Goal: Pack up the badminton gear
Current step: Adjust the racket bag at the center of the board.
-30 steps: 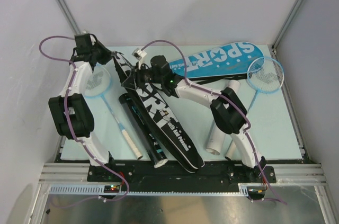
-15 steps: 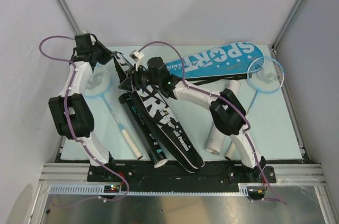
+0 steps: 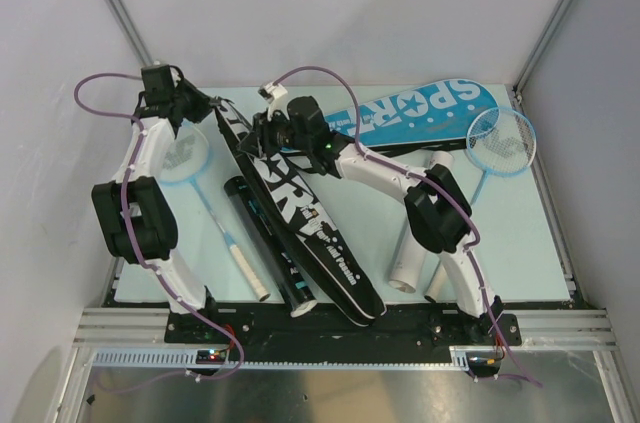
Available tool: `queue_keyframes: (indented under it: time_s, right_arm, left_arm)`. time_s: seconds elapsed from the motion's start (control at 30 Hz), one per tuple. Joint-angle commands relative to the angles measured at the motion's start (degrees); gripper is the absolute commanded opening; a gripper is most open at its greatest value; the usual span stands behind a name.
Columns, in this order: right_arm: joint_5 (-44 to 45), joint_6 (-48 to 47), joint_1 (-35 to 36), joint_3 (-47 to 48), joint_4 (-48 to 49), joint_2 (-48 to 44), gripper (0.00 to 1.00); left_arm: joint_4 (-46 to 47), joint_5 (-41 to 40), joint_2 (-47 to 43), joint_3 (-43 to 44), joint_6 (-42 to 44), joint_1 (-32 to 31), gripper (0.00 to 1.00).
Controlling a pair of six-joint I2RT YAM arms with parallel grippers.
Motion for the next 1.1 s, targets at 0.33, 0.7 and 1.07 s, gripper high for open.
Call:
queue_keyframes:
  time_s: [0.33, 0.7, 1.07]
  right_arm:
    - [-1.6, -0.1, 1.4, 4.9, -1.1, 0.3, 0.47]
    - [1.0, -2.2, 1.1, 4.5, -2.1, 1.4, 0.51]
    - [-1.7, -1.5, 0.7, 4.2, -1.3, 2.3, 0.43]
  left_arm:
    - [2.3, -1.7, -2.6, -0.4, -3.2, 0.1, 0.0]
    - [2.2, -3.0, -3.3, -0.8, -1.0, 0.1, 0.0]
    - [2.2, -3.5, -3.8, -0.4, 0.5, 0.1, 0.0]
